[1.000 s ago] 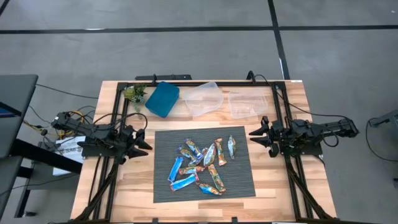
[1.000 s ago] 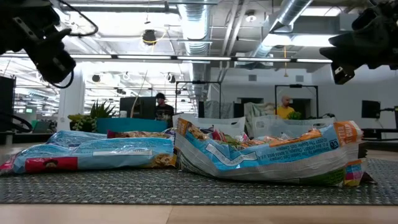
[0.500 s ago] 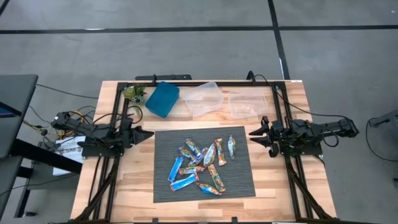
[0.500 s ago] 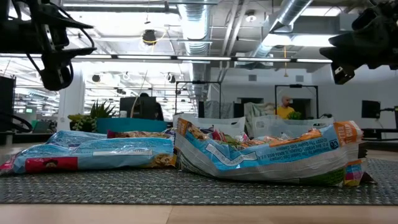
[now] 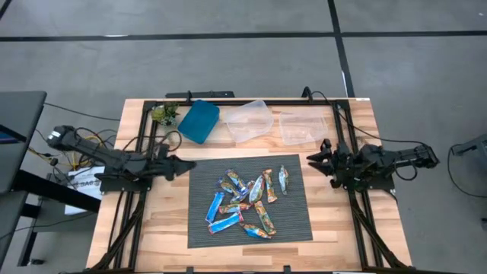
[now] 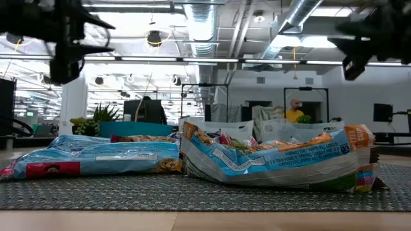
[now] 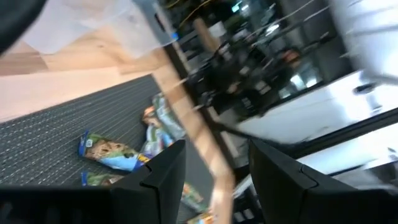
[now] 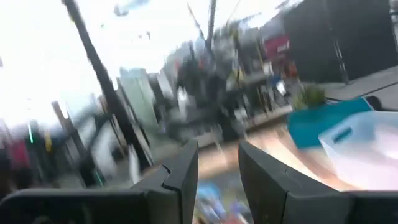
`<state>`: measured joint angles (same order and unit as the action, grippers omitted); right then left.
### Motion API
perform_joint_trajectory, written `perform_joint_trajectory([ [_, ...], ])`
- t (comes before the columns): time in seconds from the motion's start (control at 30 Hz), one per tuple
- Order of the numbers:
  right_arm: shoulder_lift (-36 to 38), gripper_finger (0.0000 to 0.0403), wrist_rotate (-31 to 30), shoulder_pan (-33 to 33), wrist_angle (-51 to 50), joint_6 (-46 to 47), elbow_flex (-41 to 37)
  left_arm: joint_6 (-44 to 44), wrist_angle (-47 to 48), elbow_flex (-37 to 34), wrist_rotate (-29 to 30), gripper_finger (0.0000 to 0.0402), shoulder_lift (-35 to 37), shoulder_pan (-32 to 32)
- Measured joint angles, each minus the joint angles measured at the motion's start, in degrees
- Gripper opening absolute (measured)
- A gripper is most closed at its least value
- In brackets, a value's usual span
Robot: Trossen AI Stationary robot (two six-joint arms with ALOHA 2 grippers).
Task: Pick and place Granola Bars by type
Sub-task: Put the middle blue granola bar into the left transparent bin
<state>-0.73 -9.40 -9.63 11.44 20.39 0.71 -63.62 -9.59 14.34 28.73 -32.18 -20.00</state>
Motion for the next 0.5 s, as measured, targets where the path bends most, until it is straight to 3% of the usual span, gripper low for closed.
perform_joint_trajectory([
  [0.13,0.02,0.0107,-1.58,0.02,10.62,12.00,0.04,3.45,6.32,9.67,-3.62,0.0165,-13.70,2.61],
  [0.33,0.02,0.0107,-2.60,0.02,19.41,6.61,0.20,9.25,22.95,24.43,-10.56,0.0165,-30.42,7.76],
  [0.4,-0.27,0.0107,-2.54,-0.01,15.73,4.69,1.97,12.53,28.50,29.07,-11.53,0.0165,-35.43,9.02],
  [0.5,-3.46,0.0107,-1.12,-0.78,1.80,1.41,8.44,18.85,35.12,35.62,-11.69,0.0165,-42.45,10.62],
])
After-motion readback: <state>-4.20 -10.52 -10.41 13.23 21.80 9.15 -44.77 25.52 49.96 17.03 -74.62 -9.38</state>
